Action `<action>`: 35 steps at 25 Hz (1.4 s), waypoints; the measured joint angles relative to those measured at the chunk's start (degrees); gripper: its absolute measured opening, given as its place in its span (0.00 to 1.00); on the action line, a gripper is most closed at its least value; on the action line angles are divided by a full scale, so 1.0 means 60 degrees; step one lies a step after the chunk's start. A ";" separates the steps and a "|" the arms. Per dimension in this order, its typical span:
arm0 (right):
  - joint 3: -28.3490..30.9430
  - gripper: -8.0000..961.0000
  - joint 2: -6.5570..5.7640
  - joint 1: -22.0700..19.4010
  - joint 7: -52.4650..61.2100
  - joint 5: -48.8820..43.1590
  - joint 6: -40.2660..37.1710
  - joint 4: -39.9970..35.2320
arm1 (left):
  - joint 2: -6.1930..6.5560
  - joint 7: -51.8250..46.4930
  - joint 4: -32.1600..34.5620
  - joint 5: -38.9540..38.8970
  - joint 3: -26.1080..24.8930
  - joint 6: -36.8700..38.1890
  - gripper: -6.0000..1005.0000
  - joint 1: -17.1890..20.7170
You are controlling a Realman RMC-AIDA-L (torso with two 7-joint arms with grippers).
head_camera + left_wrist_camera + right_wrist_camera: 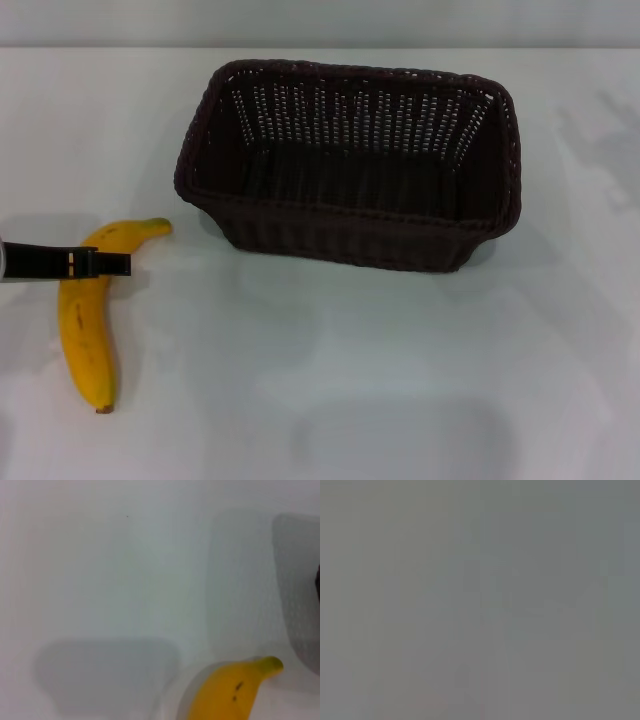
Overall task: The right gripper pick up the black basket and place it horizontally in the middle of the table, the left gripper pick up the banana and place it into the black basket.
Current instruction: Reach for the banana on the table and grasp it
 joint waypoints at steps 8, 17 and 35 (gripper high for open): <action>0.0011 0.69 0.0017 0.0005 0.0000 0.0000 0.0000 -0.0008 | 0.0000 0.0005 -0.0071 0.0012 0.0007 0.0020 0.87 -0.0009; 0.0036 0.69 0.0023 0.0001 0.0004 0.0000 0.0003 0.0002 | 0.0002 0.0002 -0.0516 0.0115 -0.0009 -0.0099 0.86 -0.0324; 0.0035 0.69 0.0023 0.0046 0.0015 -0.0001 0.0024 0.0016 | 0.0020 0.0113 -0.0404 0.0215 -0.0073 -0.0130 0.54 -0.0443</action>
